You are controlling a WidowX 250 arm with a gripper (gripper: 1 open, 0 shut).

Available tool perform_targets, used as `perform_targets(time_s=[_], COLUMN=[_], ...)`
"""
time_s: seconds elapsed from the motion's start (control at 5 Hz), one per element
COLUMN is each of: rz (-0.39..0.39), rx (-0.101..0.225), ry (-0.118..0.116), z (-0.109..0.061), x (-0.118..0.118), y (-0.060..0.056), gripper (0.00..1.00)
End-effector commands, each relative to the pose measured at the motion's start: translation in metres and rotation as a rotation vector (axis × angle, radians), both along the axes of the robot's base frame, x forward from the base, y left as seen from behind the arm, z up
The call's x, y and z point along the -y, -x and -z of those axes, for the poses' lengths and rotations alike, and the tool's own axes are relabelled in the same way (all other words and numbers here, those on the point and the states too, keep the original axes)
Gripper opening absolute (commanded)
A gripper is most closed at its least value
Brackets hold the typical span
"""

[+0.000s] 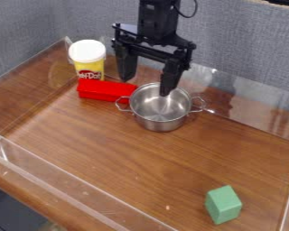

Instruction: Put green object to the left side of the table

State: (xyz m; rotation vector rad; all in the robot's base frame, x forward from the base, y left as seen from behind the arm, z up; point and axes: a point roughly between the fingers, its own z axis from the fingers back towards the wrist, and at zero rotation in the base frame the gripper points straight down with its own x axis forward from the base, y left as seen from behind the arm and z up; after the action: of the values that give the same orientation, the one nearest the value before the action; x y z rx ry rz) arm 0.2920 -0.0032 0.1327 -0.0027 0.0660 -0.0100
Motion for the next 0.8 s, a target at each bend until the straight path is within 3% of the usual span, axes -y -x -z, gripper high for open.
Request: perform_targets(time_s=[0.0, 0.6], rz=[0.027, 0.152], rx=[-0.009, 0.012], ry=[0.002, 0.014], z=[0.008, 0.054], x=[0.01, 0.076], y=[0.004, 0.029], gripper=[1.0, 1.0])
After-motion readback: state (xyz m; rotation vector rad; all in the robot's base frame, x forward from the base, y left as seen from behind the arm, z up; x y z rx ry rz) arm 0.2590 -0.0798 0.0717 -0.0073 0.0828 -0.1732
